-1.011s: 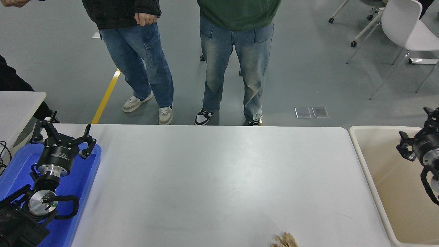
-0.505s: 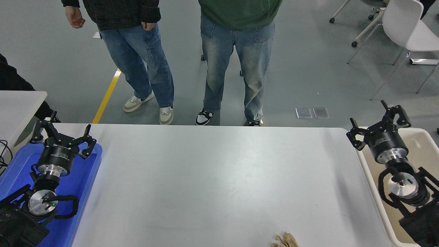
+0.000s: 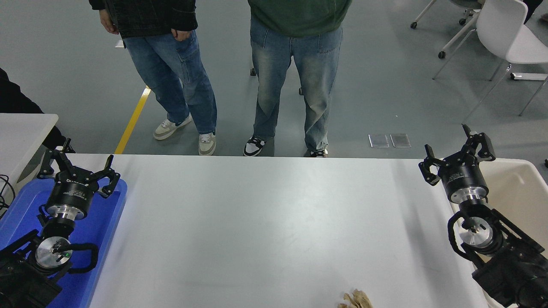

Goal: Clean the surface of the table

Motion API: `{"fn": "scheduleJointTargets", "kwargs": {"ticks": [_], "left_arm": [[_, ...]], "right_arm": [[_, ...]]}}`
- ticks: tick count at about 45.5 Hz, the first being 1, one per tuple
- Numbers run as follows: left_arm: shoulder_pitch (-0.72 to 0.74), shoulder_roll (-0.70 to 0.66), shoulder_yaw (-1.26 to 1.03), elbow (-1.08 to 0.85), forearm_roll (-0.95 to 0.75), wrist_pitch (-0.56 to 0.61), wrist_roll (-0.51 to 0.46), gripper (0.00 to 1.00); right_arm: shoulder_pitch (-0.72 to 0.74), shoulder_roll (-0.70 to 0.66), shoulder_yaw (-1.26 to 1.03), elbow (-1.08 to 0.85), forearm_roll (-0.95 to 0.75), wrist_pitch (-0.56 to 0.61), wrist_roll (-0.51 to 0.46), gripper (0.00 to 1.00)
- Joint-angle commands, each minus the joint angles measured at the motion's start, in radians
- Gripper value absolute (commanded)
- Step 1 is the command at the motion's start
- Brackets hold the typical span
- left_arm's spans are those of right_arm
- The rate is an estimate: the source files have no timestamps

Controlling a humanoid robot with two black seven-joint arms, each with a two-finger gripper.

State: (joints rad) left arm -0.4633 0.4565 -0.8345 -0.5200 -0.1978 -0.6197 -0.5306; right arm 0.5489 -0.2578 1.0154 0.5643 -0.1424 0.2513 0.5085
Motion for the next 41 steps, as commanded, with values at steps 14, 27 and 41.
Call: {"fn": "scheduleJointTargets", "kwargs": {"ticks": [14, 27, 41], "left_arm": [[0.000, -0.001, 0.000, 0.000, 0.001, 0.000, 0.001, 1.00], [0.000, 0.001, 0.000, 0.000, 0.000, 0.000, 0.001, 1.00], [0.000, 0.001, 0.000, 0.000, 0.001, 0.000, 0.001, 1.00]], "right_arm": [[0.011, 0.005, -0.044, -0.004, -0.005, -0.001, 0.004, 1.00], [0.011, -0.003, -0.047, 0.002, -0.005, -0.001, -0.022, 1.00], [-0.003, -0.093, -0.051, 0.126, -0.003, -0.027, -0.128, 1.00]]}}
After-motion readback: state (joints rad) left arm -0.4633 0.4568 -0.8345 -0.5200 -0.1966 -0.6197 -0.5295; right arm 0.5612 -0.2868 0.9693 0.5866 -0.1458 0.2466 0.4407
